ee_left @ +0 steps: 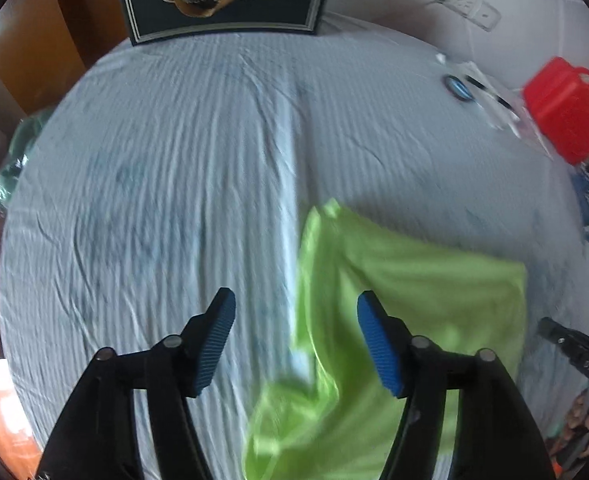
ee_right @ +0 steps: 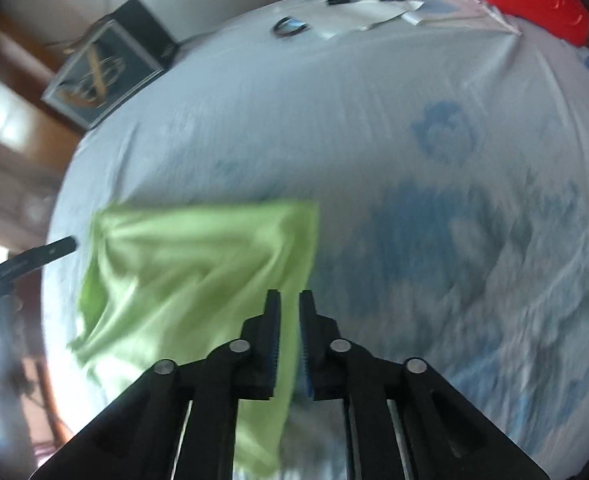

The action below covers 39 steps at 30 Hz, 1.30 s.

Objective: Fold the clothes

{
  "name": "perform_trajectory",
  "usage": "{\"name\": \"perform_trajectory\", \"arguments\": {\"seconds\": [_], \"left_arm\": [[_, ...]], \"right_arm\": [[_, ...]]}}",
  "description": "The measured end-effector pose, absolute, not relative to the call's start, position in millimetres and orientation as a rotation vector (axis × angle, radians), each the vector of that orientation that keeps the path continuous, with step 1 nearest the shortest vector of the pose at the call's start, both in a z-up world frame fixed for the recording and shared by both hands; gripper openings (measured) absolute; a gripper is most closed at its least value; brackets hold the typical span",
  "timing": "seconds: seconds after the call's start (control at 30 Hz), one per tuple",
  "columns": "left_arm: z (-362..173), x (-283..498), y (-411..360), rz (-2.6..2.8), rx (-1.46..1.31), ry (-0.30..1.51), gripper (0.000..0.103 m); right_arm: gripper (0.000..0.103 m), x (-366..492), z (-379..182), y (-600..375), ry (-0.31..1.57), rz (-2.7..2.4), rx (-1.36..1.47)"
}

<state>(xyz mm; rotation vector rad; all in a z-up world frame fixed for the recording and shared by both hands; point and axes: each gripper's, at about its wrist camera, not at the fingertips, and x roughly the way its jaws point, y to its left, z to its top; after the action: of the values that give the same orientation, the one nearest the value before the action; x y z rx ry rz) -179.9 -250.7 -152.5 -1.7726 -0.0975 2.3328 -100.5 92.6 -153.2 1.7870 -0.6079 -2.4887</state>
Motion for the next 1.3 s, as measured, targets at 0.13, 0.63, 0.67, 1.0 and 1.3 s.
{"name": "perform_trajectory", "arguments": {"seconds": [0.13, 0.63, 0.67, 1.0, 1.3], "left_arm": [[-171, -148, -243, 2.280, -1.797, -0.088, 0.065], [-183, -90, -270, 2.380, -1.882, 0.031, 0.080], [-180, -87, -274, 2.378, -1.875, -0.013, 0.080], [-179, -79, -272, 2.386, -1.847, -0.122, 0.080], [-197, -76, -263, 2.395, -1.851, -0.029, 0.103]], "right_arm": [[0.016, -77, -154, 67, -0.599, -2.434, 1.753], [0.014, -21, -184, 35, -0.582, -2.342, 1.813], [0.014, -17, -183, 38, -0.588, -2.348, 1.810], [0.024, -31, -159, 65, -0.677, -2.473, 1.712], [0.036, -76, -170, 68, -0.603, -2.523, 1.745]]}}
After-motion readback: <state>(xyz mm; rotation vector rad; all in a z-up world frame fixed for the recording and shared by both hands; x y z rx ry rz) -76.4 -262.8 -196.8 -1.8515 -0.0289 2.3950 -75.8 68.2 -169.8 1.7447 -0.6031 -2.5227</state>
